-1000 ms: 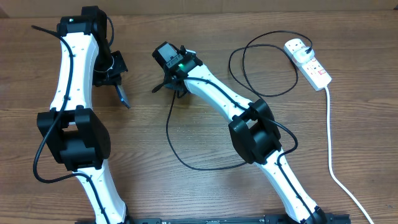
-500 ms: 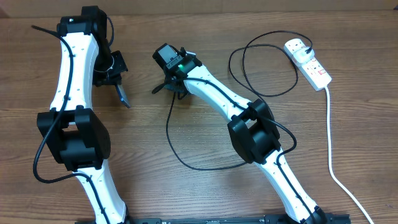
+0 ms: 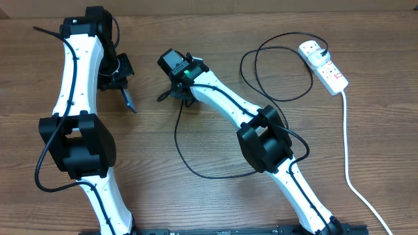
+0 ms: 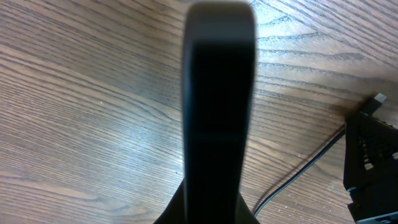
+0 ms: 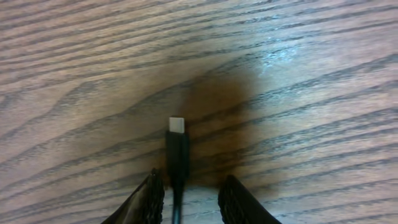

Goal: Plug charger to phone and switch on socket

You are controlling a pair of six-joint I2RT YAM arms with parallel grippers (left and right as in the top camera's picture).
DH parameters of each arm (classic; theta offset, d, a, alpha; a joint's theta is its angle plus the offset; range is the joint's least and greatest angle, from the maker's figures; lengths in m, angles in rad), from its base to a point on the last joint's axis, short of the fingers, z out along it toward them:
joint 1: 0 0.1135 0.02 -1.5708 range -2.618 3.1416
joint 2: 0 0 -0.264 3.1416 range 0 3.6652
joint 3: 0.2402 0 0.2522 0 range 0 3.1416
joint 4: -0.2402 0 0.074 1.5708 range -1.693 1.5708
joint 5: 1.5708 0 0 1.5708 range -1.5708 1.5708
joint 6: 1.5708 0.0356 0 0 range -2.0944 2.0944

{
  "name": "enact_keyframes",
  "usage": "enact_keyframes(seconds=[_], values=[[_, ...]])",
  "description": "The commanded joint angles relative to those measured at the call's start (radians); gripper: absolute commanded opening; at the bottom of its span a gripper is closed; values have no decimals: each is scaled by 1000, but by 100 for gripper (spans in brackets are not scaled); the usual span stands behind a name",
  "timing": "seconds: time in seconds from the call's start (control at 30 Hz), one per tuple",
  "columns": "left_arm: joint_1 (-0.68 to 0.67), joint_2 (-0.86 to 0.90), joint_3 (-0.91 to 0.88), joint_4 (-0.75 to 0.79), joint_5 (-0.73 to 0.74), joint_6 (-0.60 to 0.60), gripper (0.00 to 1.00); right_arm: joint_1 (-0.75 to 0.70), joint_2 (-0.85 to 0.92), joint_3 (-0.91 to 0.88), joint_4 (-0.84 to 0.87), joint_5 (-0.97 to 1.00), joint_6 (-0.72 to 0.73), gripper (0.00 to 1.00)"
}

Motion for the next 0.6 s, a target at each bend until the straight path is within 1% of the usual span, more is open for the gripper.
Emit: enact_keyframes(seconds=[0.0, 0.27, 0.47, 0.57], values=[[-4, -29, 11, 0, 13, -6, 4, -4, 18, 16, -14, 32, -7, 29], [-3, -29, 11, 1, 38, 13, 4, -7, 18, 16, -41, 50, -3, 29], [-4, -29, 11, 3, 38, 13, 4, -42, 18, 17, -117, 59, 69, 28], [-4, -29, 11, 5, 38, 13, 4, -63, 18, 17, -129, 19, 76, 28]])
